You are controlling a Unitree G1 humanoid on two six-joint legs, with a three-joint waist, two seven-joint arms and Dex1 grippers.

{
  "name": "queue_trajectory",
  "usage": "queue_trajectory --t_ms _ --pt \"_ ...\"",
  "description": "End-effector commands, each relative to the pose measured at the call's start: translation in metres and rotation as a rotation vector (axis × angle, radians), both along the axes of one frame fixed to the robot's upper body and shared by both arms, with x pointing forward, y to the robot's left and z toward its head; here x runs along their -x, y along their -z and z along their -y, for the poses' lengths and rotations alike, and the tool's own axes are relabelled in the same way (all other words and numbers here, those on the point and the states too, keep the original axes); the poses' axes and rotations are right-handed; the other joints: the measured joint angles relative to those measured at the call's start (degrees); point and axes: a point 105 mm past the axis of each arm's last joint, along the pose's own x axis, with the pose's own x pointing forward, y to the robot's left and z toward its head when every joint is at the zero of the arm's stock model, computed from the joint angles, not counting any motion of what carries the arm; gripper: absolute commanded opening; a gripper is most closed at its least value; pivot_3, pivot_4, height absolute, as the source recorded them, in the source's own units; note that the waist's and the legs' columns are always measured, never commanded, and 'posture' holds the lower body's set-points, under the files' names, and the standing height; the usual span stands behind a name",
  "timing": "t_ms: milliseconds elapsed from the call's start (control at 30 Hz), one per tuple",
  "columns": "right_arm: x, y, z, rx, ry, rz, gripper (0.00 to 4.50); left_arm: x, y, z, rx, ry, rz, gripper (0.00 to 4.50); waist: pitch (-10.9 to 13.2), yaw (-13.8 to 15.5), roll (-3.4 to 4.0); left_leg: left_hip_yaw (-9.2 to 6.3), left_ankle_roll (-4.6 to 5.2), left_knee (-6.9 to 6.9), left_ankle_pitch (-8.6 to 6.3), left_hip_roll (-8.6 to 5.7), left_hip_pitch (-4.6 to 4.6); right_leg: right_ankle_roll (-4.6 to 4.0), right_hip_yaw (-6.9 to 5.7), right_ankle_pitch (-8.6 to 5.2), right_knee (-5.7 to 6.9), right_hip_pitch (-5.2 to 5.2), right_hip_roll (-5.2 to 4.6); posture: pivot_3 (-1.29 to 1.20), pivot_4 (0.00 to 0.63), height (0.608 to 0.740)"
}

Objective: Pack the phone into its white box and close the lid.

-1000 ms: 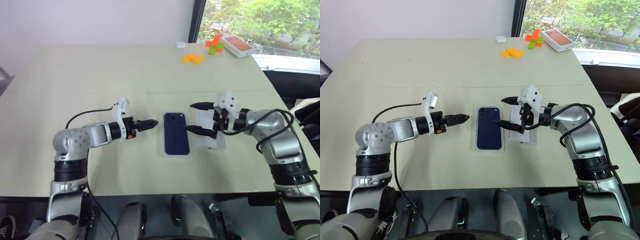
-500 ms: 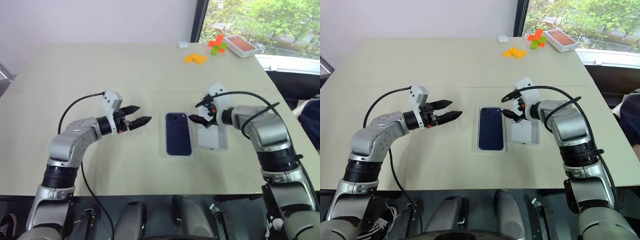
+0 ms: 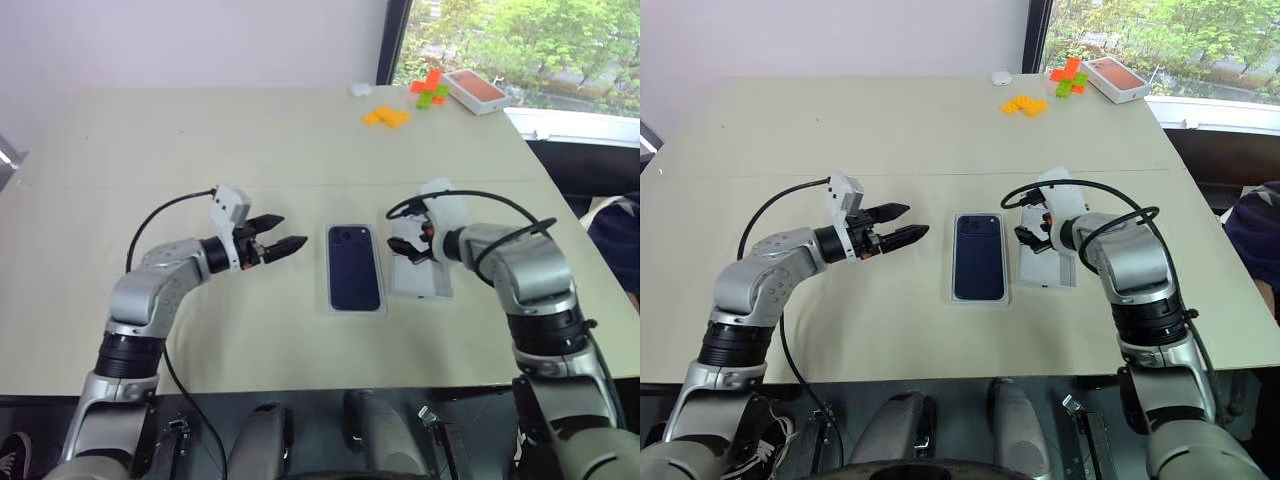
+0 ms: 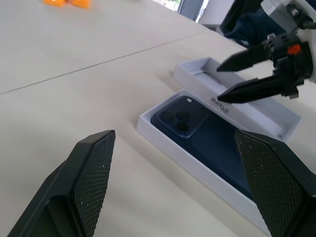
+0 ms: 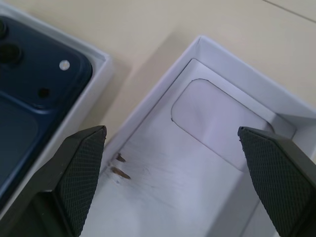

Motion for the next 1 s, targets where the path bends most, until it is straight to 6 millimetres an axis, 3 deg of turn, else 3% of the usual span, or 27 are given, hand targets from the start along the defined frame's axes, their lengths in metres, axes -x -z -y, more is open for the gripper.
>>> queue_trajectory --t_ms 33,333,433,667,867,1000 --pt "-0.002 -0.014 -0.004 0.007 0.006 0.068 4.50 -0.001 -0.012 -0.001 0.004 -0.003 0.043 4.08 0.00 -0.05 0.01 -0.01 0.00 0.00 0.00 0.01 0.00 0.00 0.00 0.00 0.00 0.00 0.01 0.00 0.150 0.740" --pt "0.006 -0.003 -0.001 0.099 -0.006 0.045 4.50 -0.004 -0.023 0.004 0.016 -0.008 0.055 4.08 0.00 0.12 0.00 -0.01 0.00 0.00 0.00 -0.01 -0.01 0.00 0.00 0.00 -0.01 0.01 0.00 0.00 0.150 0.740" --pt "0.011 0.000 -0.002 0.122 -0.029 0.040 3.66 -0.005 -0.024 0.004 0.016 -0.008 0.056 4.16 0.00 0.03 0.00 -0.01 0.00 0.00 0.00 -0.02 -0.01 0.01 0.00 -0.01 -0.02 0.01 0.00 0.00 0.150 0.740" --pt "0.016 0.000 -0.001 0.144 -0.044 0.040 0.14 -0.005 -0.025 0.003 0.015 -0.008 0.055 4.16 0.00 -0.02 0.00 -0.01 0.01 0.00 0.00 0.00 0.00 0.01 0.00 -0.01 -0.01 0.01 0.02 0.00 0.150 0.740" --pt "0.031 0.002 0.008 0.151 -0.077 -0.008 0.14 0.000 -0.026 0.003 0.016 0.011 0.059 4.16 0.00 0.03 0.00 -0.02 0.01 0.00 -0.01 0.01 -0.01 0.03 0.00 -0.03 -0.01 0.01 0.05 0.00 0.150 0.740" --pt "0.036 -0.002 0.000 0.099 -0.119 -0.046 0.14 0.015 -0.023 -0.003 0.023 0.062 0.037 4.16 0.00 -0.26 0.00 0.01 0.03 0.00 -0.02 0.01 -0.01 0.03 0.02 -0.03 -0.05 0.01 0.04 0.00 0.150 0.740"
